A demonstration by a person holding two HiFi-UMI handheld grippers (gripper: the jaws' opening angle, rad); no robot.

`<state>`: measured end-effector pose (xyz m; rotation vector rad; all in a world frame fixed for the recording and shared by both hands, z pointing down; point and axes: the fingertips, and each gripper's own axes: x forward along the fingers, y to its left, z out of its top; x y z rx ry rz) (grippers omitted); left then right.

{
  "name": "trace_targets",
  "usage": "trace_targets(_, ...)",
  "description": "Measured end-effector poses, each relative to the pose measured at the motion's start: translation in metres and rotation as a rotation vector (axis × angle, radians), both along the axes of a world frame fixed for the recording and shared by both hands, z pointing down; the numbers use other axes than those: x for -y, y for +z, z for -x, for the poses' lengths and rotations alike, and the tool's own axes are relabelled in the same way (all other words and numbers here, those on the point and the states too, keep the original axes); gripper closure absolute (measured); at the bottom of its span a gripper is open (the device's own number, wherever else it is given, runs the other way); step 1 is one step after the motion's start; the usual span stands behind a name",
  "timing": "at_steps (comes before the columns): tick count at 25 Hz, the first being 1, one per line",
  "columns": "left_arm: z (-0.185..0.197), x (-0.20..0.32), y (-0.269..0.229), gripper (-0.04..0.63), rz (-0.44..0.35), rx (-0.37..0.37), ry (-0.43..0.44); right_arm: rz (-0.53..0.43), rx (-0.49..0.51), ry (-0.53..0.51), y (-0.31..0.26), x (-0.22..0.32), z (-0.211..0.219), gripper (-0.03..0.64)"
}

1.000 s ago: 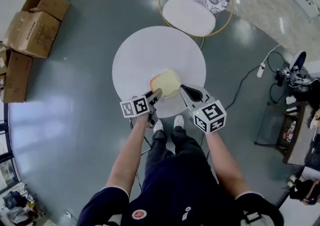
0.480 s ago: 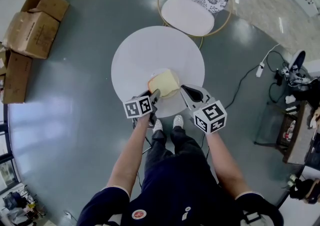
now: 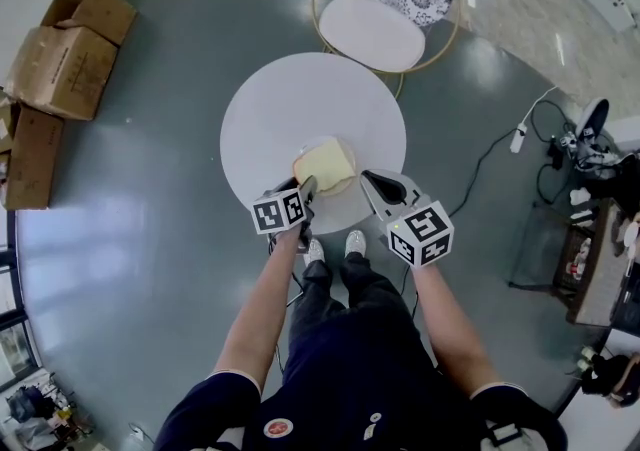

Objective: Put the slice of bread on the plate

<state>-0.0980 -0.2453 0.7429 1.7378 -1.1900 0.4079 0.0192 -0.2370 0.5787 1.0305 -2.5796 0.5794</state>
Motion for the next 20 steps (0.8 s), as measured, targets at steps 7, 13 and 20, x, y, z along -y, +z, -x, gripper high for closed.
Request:
trace_targets(7,0.007,0.002,0.001,0.393,0.006,0.060,-0.045,-0.012,-0.009,0.007,-0.006,-0.003,-0.008,0.611)
trace_targets(13,0.020,0.004,-0.015,0.391,-0.059,0.110,-0.054,-0.036,-0.009,0.005,-0.015,-0.009,-0.010,0.611)
trace_targets(20,0.016,0.009,-0.092,0.393,-0.328,0.190,0.094,-0.081,0.006,0.019,-0.035,-0.009,-0.011,0.611)
